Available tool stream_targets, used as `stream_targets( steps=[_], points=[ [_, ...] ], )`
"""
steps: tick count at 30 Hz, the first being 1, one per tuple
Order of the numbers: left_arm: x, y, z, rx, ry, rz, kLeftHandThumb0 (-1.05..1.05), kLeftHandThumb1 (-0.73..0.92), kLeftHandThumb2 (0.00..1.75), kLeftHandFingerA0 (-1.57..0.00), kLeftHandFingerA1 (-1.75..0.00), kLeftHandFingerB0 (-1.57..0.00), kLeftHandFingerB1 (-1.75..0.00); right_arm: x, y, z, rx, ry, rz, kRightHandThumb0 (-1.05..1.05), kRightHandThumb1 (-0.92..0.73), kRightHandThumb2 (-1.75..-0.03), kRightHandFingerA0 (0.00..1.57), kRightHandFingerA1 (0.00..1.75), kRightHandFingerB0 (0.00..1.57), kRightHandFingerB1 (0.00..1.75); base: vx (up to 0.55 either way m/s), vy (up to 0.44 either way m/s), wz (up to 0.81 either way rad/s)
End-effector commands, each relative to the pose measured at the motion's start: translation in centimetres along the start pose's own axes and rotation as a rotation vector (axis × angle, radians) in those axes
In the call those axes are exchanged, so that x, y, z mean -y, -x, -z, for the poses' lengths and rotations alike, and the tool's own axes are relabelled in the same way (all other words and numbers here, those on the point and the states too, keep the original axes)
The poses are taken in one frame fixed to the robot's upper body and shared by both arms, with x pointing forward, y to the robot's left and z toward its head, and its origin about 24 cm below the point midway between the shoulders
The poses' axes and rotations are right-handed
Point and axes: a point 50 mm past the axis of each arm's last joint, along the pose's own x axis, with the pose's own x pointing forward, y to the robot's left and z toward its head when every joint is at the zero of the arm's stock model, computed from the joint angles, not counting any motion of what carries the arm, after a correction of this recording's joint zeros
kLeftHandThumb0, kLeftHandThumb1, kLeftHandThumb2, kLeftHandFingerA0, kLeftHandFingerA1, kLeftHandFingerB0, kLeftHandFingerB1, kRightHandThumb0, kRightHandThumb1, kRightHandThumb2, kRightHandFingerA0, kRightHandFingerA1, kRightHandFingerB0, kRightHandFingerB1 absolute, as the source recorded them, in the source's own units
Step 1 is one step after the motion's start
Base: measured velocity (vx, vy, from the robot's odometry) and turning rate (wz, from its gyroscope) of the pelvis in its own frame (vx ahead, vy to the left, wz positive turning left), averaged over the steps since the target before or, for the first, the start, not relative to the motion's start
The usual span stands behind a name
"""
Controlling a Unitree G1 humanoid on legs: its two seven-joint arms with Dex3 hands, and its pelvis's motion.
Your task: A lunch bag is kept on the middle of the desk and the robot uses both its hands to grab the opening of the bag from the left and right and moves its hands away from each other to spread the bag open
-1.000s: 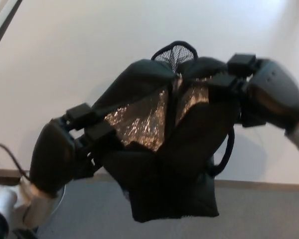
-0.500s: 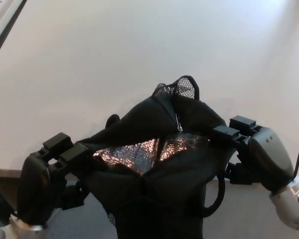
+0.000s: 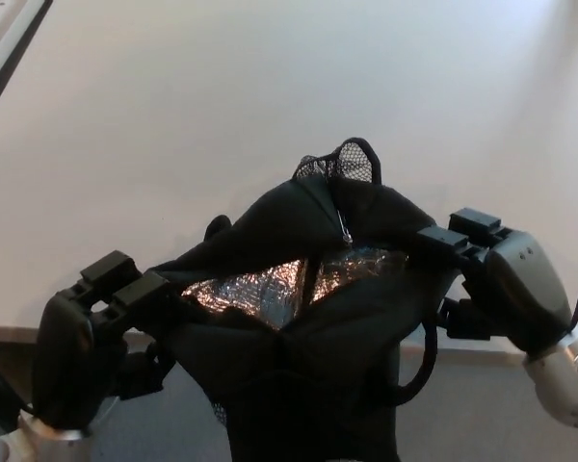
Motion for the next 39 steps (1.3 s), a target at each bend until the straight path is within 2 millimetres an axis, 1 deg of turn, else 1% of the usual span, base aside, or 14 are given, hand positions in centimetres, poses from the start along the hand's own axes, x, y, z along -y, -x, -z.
stream_targets(
  steps=[1, 4, 6, 7, 8, 11, 12, 15, 16, 18, 19, 20, 28, 39],
  points=[
    [-1.5, -1.7, 0.8, 0.051, -0.098, -0.05, -0.12, 0.42, 1.11, -0.97, -1.44, -0.94, -1.15, 3.5, -1.9, 1.6, 0.007, 0.127, 0.053, -0.28, -0.61, -0.58, 0.83, 1.69, 0.74, 1.57, 0.0, 0.0, 0.0],
    [-1.5, -3.8, 0.6, 0.127, -0.131, -0.063, -0.1, 0.43, 1.11, -0.96, -1.41, -0.92, -1.12, 4.9, -4.2, 1.2, 0.082, 0.16, 0.063, -0.28, -0.61, -0.56, 0.78, 1.72, 0.68, 1.61, 0.0, 0.0, 0.0],
    [-1.7, -5.2, 0.4, 0.177, -0.157, -0.089, -0.05, 0.49, 1.01, -0.96, -1.17, -0.91, -0.97, 5.7, -5.6, 0.7, 0.139, 0.191, 0.071, -0.28, -0.62, -0.55, 0.76, 1.74, 0.66, 1.62, 0.0, 0.0, 0.0],
    [-2.2, -7.2, 0.3, 0.231, -0.204, -0.155, 0.08, 0.56, 0.64, -0.78, -0.63, -0.7, -0.48, 6.9, -7.6, 0.0, 0.198, 0.233, 0.09, -0.3, -0.61, -0.58, 0.79, 1.7, 0.69, 1.6, 0.0, 0.0, 0.0],
    [-2.4, -8.5, 0.1, 0.264, -0.228, -0.197, 0.12, 0.56, 0.6, -0.68, -0.45, -0.57, -0.41, 7.6, -8.9, -0.5, 0.229, 0.259, 0.099, -0.33, -0.62, -0.59, 0.79, 1.7, 0.68, 1.6, 0.0, 0.0, 0.0],
    [-2.9, -11.3, -0.2, 0.306, -0.272, -0.263, 0.18, 0.54, 0.6, -0.44, -0.36, -0.34, -0.33, 9.1, -11.7, -1.3, 0.239, 0.321, 0.105, -0.4, -0.61, -0.56, 0.71, 1.68, 0.61, 1.58, 0.0, 0.0, 0.0],
    [-3.1, -12.5, -0.3, 0.326, -0.315, -0.291, 0.1, 0.58, 0.6, -0.32, -0.32, -0.2, -0.3, 9.7, -12.8, -1.7, 0.236, 0.34, 0.117, -0.24, -0.53, -0.58, 0.81, 1.43, 0.75, 1.04, 0.0, 0.0, 0.0],
    [-3.4, -14.2, -0.4, 0.344, -0.358, -0.32, 0.07, 0.59, 0.6, -0.31, -0.32, -0.18, -0.3, 10.5, -14.4, -2.3, 0.23, 0.352, 0.138, -0.23, -0.5, -0.56, 0.89, 1.25, 0.8, 0.71, 0.0, 0.0, 0.0],
    [-3.7, -15.6, -0.5, 0.348, -0.379, -0.32, 0.06, 0.43, 0.94, -0.13, -0.48, -0.04, -0.46, 11.2, -15.6, -2.8, 0.216, 0.365, 0.133, -0.24, -0.43, -0.54, 1.01, 0.55, 0.57, 0.4, 0.0, 0.0, 0.0],
    [-3.9, -16.7, -0.7, 0.348, -0.391, -0.318, 0.05, 0.44, 0.94, -0.13, -0.48, -0.04, -0.46, 11.8, -16.7, -3.0, 0.192, 0.412, 0.114, -0.3, -0.43, -0.53, 0.79, 0.47, 0.44, 0.35, 0.0, 0.0, 0.0],
    [-4.1, -17.4, -0.8, 0.349, -0.399, -0.315, 0.01, 0.62, 0.65, -0.29, -0.32, -0.09, -0.31, 12.1, -17.3, -3.0, 0.16, 0.454, 0.087, -0.36, -0.45, -0.54, 0.49, 0.38, 0.29, 0.3, 0.0, 0.0, 0.0],
    [-4.3, -18.2, -0.9, 0.352, -0.418, -0.317, 0.01, 0.63, 0.68, -0.25, -0.33, -0.07, -0.25, 12.2, -17.8, -3.0, 0.127, 0.468, 0.08, -0.41, -0.4, -0.62, 0.35, 0.41, 0.22, 0.35, 0.0, 0.0, 0.0],
    [-5.7, -21.0, -1.2, 0.361, -0.504, -0.308, 0.02, 0.57, 0.7, -0.19, -0.35, -0.05, -0.16, 12.3, -18.2, -2.3, 0.006, 0.407, 0.083, -0.39, -0.4, -0.61, 0.39, 0.43, 0.3, 0.37, 0.0, 0.0, 0.0],
    [-5.1, -18.4, 0.5, 0.296, -0.502, -0.245, 0.05, 0.55, 0.74, -0.22, -0.35, -0.05, -0.22, 12.2, -16.6, -0.5, -0.086, 0.375, 0.056, -0.26, -0.44, -0.53, 0.5, 0.39, 0.29, 0.31, 0.0, 0.0, 0.0]
  ],
)
